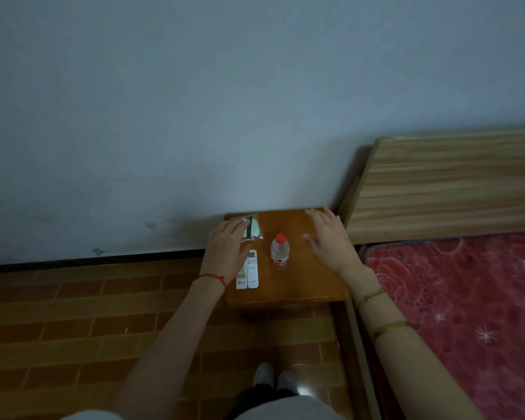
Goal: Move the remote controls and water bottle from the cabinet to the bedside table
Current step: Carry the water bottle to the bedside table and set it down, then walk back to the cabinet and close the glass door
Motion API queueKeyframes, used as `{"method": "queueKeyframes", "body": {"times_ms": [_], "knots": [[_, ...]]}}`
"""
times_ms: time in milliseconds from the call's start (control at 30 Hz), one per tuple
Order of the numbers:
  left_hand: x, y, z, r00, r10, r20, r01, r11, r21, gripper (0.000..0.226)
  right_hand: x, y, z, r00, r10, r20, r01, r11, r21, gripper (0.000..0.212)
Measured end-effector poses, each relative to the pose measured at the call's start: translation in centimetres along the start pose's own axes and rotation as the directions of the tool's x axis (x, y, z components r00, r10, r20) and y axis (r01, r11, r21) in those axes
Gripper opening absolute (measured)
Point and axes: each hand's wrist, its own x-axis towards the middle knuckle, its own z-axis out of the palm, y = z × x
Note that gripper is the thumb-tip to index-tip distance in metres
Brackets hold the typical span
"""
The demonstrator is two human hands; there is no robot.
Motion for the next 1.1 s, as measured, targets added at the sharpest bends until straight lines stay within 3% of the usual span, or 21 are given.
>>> {"method": "queueKeyframes", "body": {"times_ms": [400, 767, 967, 1100], "knots": [[-10.0, 3.2, -6.8, 0.994, -0.059, -0.090, 0.057, 0.998, -0.029, 0.058, -7.3, -3.9, -3.0, 0.996, -0.079, -0.037, 0.079, 0.997, 0.001, 0.060], [-15.3, 1.7, -8.9, 0.964, -0.169, -0.208, 0.168, 0.986, -0.023, 0.056, -10.1, -7.3, -2.9, 0.988, -0.148, -0.055, 0.150, 0.988, 0.042, 0.059], [-18.6, 0.0, -10.0, 0.926, -0.237, -0.295, 0.230, 0.971, -0.057, 0.054, -10.5, -10.1, -2.1, 0.960, -0.279, -0.025, 0.280, 0.957, 0.073, 0.057], [-22.4, -1.9, -10.9, 0.875, -0.363, -0.319, 0.354, 0.931, -0.090, 0.054, -10.8, -13.6, -1.1, 0.910, -0.413, 0.034, 0.409, 0.909, 0.085, 0.055]]}}
